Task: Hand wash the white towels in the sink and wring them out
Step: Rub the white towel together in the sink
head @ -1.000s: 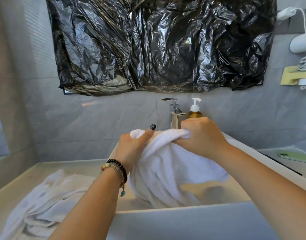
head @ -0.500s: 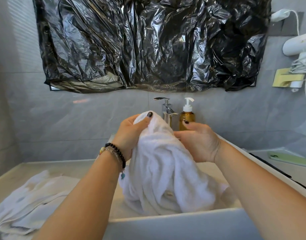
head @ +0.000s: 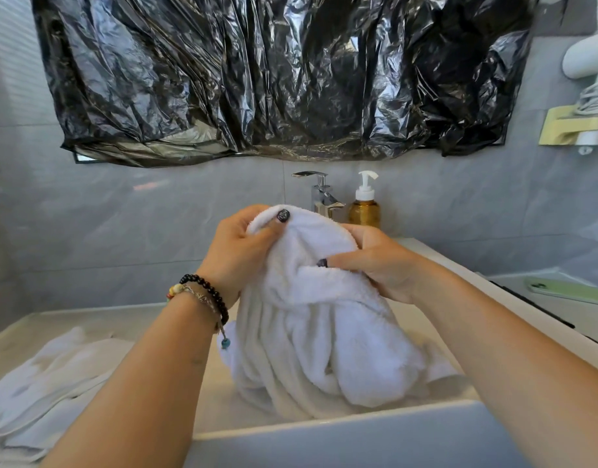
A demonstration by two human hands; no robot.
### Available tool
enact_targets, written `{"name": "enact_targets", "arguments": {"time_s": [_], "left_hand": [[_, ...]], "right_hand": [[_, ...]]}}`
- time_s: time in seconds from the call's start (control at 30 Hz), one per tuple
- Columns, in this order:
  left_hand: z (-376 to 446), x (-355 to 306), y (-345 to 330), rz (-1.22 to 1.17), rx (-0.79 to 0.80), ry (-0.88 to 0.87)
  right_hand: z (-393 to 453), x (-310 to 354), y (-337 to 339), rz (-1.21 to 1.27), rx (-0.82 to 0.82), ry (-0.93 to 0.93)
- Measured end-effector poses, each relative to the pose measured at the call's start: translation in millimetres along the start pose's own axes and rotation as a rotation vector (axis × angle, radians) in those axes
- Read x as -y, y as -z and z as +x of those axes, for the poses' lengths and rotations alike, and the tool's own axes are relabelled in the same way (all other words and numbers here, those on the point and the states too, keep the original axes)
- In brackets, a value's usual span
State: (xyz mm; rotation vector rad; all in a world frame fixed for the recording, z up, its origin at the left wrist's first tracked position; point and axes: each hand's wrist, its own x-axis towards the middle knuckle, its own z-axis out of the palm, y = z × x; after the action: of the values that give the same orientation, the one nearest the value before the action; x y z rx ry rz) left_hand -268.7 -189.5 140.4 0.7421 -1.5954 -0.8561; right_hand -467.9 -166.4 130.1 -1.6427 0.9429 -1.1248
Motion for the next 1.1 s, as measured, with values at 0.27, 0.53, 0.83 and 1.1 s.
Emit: {"name": "enact_targets", "arguments": {"time_s": [0.27, 0.53, 0.83, 1.1], "left_hand": [[-4.7, -6.6, 3.6, -0.264, -0.064, 0.007], [1.5, -1.1, 11.5, -0.248, -0.258, 0.079], [4.6, 17.7, 12.5, 0.222, -0.089, 0.025], [-3.5, 20.2, -25.1, 0.090, 0.237, -0.022]], "right_hand": [[-5.3, 45.5, 1.9, -0.664, 0.128, -0.076], [-29.3, 42.5, 40.1, -0.731, -0.004, -0.037], [-25.5, 48.9, 39.8, -0.788, -0.455, 0.207], [-0.4, 47.0, -6.6, -1.126, -0.331, 0.324]]}}
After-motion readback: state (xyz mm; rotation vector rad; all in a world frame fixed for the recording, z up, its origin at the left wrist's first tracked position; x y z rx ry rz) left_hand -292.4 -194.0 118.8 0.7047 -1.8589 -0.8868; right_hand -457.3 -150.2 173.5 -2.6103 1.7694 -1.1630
